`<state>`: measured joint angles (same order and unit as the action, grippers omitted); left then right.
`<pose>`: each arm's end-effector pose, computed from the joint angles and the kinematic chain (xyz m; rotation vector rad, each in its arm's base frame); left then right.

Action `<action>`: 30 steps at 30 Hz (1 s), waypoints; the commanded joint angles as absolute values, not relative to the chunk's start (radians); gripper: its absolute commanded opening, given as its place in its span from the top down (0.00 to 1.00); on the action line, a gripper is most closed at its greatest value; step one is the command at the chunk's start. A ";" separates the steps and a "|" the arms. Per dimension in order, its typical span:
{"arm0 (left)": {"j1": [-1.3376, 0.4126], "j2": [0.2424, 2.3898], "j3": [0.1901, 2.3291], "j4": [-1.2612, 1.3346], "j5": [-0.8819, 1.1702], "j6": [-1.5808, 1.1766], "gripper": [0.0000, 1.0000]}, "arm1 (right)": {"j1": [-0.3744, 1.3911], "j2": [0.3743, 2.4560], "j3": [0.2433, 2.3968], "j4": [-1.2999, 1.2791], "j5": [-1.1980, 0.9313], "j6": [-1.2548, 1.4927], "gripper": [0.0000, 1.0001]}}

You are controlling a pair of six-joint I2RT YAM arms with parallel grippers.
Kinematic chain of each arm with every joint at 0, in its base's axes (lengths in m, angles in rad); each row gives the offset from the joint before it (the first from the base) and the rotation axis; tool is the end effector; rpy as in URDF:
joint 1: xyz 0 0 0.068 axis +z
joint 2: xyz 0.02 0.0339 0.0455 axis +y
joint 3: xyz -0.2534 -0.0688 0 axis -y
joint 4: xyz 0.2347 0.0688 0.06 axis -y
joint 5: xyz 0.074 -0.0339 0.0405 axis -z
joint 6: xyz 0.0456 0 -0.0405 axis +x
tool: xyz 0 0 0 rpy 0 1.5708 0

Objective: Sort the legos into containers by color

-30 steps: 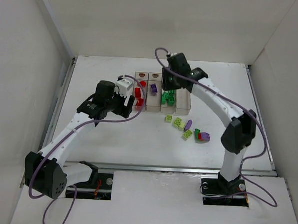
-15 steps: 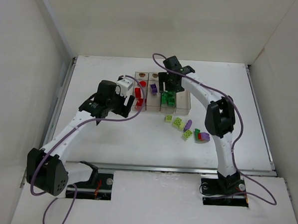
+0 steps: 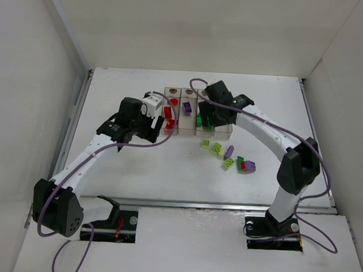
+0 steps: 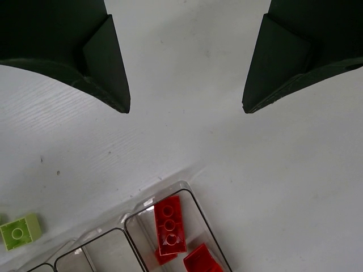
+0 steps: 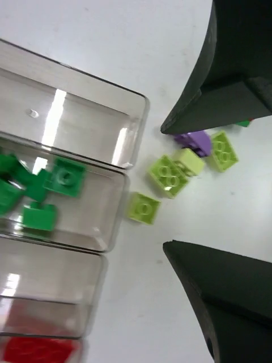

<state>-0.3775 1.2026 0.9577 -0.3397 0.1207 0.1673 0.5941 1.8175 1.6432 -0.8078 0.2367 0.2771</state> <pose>0.2494 -0.1048 0.2854 0.6487 2.0616 -0.2516 0.3284 0.2090 0.2792 -0.3070 2.4943 0.0505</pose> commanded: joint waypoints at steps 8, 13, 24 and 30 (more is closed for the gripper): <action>-0.371 1.175 0.977 -0.316 0.143 0.172 0.22 | 0.696 1.782 1.483 -0.759 0.216 0.475 0.37; -0.371 1.164 0.977 -0.316 0.143 0.172 0.22 | 0.706 1.828 1.474 -0.697 0.271 0.595 0.35; -0.371 1.146 0.959 -0.316 0.143 0.172 0.22 | 0.706 1.891 1.408 -0.603 0.316 0.617 0.40; -0.371 1.146 0.959 -0.316 0.143 0.172 0.22 | 0.706 1.891 1.361 -0.528 0.348 0.640 0.40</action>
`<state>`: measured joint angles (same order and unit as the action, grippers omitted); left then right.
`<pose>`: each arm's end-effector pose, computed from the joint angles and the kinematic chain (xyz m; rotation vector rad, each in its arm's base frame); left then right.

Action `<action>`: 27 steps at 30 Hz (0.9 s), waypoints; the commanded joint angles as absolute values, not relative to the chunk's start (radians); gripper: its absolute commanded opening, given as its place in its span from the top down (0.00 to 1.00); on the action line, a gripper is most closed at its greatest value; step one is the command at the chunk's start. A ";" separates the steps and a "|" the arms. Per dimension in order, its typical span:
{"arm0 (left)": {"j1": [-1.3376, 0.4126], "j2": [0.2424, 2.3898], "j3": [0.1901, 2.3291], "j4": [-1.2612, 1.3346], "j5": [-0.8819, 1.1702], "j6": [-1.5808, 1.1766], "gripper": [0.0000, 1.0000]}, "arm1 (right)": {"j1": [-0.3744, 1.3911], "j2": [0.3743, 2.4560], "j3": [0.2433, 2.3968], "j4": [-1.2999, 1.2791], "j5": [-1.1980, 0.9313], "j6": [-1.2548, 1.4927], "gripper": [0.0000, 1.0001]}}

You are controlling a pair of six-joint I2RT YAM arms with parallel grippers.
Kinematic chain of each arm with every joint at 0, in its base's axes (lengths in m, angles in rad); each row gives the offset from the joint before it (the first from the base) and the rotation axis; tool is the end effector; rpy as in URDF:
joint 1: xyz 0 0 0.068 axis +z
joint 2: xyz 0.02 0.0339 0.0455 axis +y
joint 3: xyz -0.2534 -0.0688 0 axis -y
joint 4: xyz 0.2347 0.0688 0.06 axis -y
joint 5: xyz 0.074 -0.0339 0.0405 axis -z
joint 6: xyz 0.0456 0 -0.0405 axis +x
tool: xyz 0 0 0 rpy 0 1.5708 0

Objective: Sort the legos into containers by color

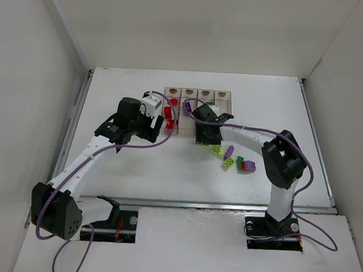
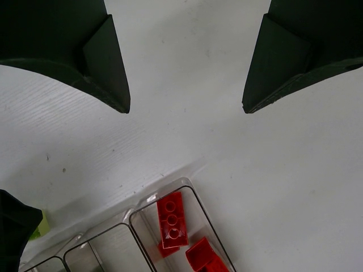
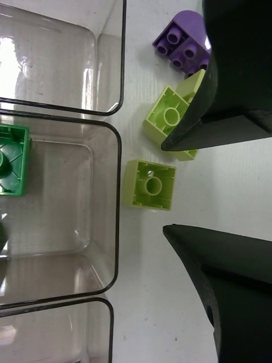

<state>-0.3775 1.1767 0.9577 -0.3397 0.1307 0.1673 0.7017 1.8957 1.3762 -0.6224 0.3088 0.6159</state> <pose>0.2450 -0.1035 0.2919 0.6487 2.0346 -0.2630 0.3017 0.2368 0.1824 -0.0236 2.6189 0.0269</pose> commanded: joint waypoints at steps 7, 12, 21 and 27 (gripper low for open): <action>-0.371 1.146 0.959 -0.316 0.143 0.172 0.22 | 0.706 1.979 1.405 -0.531 0.357 0.630 0.40; -0.371 1.146 0.959 -0.316 0.143 0.181 0.22 | 0.706 1.980 1.367 -0.522 0.357 0.641 0.54; -0.371 1.146 0.959 -0.316 0.143 0.181 0.22 | 0.808 1.853 1.319 -0.459 0.348 0.537 1.00; -0.371 1.155 0.959 -0.316 0.143 0.172 0.22 | 0.741 1.638 1.301 -0.341 0.348 0.431 1.00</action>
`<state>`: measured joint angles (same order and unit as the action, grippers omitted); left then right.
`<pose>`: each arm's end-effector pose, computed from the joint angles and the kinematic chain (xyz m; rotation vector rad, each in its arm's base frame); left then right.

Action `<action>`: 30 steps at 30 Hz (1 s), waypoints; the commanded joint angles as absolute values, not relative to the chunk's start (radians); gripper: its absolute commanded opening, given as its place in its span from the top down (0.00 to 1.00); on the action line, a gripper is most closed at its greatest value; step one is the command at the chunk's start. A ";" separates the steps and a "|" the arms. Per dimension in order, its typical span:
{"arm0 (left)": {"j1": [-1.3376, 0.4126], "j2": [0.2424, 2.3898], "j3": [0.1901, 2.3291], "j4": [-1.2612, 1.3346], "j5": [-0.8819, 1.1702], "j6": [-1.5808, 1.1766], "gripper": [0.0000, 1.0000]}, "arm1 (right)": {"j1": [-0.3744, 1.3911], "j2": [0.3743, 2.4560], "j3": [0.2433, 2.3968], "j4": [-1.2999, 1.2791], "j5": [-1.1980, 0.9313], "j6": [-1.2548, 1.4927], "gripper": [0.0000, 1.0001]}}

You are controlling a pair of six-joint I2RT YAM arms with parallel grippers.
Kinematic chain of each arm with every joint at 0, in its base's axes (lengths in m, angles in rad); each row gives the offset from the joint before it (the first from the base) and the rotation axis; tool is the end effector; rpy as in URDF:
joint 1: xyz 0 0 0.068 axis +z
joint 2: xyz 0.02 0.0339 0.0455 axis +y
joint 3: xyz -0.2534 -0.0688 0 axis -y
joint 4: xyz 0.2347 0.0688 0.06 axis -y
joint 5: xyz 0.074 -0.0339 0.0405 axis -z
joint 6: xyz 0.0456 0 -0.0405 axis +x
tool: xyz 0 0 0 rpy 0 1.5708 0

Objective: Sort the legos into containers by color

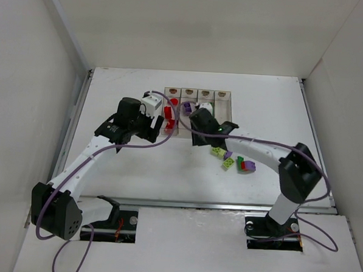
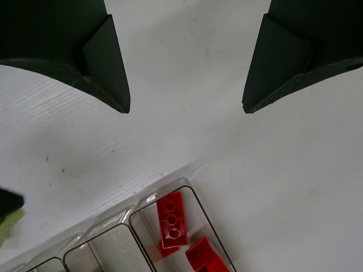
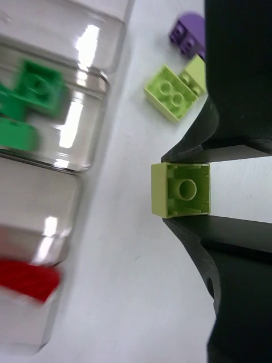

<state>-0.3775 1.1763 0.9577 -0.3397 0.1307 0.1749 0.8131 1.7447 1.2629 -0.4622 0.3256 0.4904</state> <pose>0.2449 -0.1035 0.2920 0.6562 2.0313 -0.2585 0.2638 0.2576 0.2126 -0.2647 2.4379 0.1616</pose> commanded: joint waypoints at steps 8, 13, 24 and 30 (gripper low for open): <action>-0.371 1.146 0.959 -0.307 0.143 0.172 0.22 | 0.534 1.907 1.606 -0.552 0.328 0.358 1.00; -0.371 1.137 0.950 -0.307 0.123 0.172 0.22 | 0.483 1.959 1.644 -0.563 0.337 0.339 1.00; -0.371 1.127 0.950 -0.307 0.123 0.172 0.22 | 0.453 1.968 1.617 -0.566 0.285 0.331 0.36; -0.371 1.118 0.950 -0.307 0.123 0.172 0.22 | 0.453 1.887 1.588 -0.575 0.296 0.340 0.17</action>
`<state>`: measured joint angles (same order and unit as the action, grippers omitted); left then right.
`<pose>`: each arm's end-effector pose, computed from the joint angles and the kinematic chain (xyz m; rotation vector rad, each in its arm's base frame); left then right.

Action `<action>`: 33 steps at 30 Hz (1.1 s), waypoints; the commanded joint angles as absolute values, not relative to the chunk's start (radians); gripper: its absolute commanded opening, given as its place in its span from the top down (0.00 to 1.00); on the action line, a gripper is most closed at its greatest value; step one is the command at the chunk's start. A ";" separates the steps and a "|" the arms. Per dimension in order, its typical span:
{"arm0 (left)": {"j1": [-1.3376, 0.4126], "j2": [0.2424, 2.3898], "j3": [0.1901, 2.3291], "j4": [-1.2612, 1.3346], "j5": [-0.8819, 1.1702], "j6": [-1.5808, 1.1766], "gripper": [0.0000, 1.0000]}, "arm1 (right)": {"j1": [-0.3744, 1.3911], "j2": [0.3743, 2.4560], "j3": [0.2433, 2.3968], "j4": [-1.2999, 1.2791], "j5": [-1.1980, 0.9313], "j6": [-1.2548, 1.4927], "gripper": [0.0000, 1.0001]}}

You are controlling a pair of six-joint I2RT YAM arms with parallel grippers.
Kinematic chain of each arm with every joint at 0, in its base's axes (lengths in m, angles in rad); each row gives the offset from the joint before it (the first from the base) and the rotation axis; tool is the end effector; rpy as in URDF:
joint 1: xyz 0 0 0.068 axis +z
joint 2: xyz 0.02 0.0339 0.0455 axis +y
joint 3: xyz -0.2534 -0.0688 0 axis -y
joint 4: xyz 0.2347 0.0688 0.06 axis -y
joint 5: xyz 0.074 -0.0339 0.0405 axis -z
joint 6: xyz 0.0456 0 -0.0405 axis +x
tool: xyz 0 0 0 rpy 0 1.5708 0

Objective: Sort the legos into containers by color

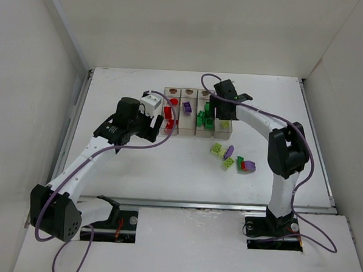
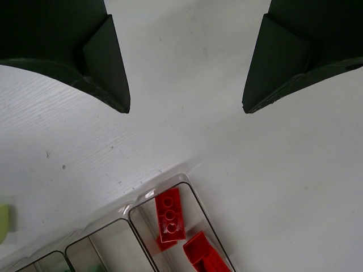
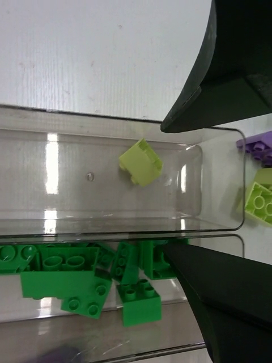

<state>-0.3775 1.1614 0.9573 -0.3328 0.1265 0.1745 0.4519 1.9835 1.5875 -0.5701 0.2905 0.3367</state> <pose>0.2429 -0.1025 0.2962 0.6487 2.0112 -0.2547 0.3909 0.1752 0.2136 -0.0298 2.4789 -0.0377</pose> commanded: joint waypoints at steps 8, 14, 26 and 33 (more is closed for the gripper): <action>-0.371 1.118 0.950 -0.307 0.123 0.172 0.22 | 0.569 1.629 1.389 -0.590 0.374 0.414 0.18; -0.371 1.127 0.950 -0.307 0.143 0.172 0.21 | 0.637 1.582 1.214 -0.580 0.299 0.494 0.60; -0.371 1.127 0.950 -0.316 0.152 0.172 0.21 | 0.637 1.721 1.213 -0.580 0.331 0.514 0.36; -0.371 1.127 0.950 -0.316 0.143 0.172 0.21 | 0.637 1.772 1.213 -0.545 0.331 0.514 0.36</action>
